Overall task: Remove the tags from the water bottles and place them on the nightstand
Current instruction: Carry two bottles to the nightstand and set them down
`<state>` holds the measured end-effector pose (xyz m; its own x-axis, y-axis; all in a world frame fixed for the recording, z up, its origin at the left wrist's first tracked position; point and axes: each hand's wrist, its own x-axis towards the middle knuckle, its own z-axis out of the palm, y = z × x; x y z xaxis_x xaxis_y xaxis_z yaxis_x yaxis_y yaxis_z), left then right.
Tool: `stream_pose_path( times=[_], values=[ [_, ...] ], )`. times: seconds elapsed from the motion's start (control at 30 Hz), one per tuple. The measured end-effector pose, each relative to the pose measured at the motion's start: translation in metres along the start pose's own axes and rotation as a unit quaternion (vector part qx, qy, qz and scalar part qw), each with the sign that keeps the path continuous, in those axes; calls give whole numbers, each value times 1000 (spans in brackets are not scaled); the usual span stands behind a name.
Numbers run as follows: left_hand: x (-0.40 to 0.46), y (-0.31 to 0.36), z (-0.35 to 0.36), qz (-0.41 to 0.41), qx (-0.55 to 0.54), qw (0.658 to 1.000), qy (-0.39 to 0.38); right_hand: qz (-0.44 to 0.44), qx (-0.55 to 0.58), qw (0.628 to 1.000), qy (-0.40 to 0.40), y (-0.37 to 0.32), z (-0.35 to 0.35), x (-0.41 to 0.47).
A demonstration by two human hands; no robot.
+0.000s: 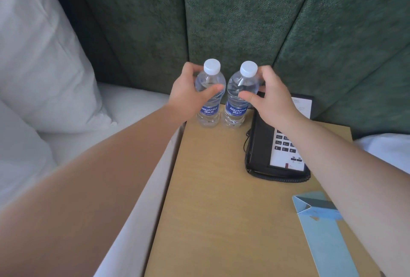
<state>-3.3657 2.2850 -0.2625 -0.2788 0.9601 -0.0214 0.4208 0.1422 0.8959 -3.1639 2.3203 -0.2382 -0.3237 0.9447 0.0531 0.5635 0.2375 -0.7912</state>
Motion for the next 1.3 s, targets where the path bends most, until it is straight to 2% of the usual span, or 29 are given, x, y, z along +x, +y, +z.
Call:
stream_pose_path(
  times=[0.33,0.47,0.7,0.77,0.9,1.0,1.3],
  values=[
    [24,0,4,-44,-42,998,16,39,-26,996,73,-8,15,11],
    [27,2,7,-34,-50,998,12,38,-36,993,110,-8,23,13],
    [17,10,7,-21,-30,998,50,45,-48,987,144,-14,30,13],
    [13,14,8,-25,-17,998,60,45,-55,988,134,-14,32,10],
    [6,25,6,-50,38,997,38,32,-49,997,58,-13,21,0],
    [-6,38,-2,-66,63,995,37,26,-80,996,39,-19,6,-13],
    [-133,94,-29,8,221,975,-1,50,-195,979,39,-66,-50,-116]
  ],
)
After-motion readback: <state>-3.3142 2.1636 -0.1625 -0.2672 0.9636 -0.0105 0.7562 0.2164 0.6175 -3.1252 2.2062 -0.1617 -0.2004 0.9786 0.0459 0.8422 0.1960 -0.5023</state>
